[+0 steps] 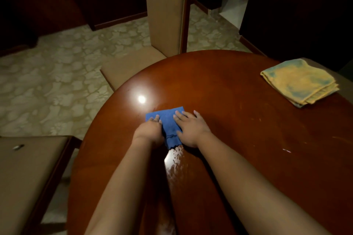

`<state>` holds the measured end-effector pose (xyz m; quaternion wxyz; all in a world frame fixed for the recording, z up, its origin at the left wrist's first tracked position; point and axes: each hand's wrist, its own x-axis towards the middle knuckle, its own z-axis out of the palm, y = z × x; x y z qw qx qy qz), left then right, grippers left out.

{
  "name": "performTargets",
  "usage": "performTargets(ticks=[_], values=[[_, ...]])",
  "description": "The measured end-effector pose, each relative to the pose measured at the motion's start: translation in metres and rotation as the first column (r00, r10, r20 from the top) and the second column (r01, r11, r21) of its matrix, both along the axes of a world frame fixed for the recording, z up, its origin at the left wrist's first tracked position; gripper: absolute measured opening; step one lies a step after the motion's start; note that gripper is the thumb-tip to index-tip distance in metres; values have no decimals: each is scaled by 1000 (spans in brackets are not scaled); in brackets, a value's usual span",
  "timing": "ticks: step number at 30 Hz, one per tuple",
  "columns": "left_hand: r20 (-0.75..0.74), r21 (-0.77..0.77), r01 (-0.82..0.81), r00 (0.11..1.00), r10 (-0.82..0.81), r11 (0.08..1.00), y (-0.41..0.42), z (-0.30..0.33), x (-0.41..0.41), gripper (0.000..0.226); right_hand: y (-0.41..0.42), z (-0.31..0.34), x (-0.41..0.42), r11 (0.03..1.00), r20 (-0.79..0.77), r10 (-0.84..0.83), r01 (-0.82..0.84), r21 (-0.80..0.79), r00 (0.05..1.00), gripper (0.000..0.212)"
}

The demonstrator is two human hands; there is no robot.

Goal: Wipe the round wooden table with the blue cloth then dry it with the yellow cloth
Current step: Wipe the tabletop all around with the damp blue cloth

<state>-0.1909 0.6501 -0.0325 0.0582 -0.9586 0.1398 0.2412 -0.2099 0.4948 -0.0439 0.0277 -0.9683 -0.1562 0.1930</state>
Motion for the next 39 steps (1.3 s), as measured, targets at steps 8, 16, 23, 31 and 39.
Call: performTargets(ticks=[8,16,23,31,39], values=[[-69,-6,-19,997,18,1000,-10,4,-122,66,-16,5,-116,997,-23,70,-70,-25,997,61],[-96,-21,-3,995,1,1000,-41,7,-212,64,-41,6,-211,994,-58,48,-53,-91,997,61],[-122,13,5,993,-3,1000,-48,5,-207,65,-46,8,-201,986,-57,89,-96,-137,994,62],[-131,-9,69,989,-70,998,-81,1,-129,68,-78,12,-129,990,-51,6,-13,-140,999,62],[-86,6,196,977,-195,981,-150,-8,-25,69,-140,9,-39,984,-29,-147,143,-106,989,62]])
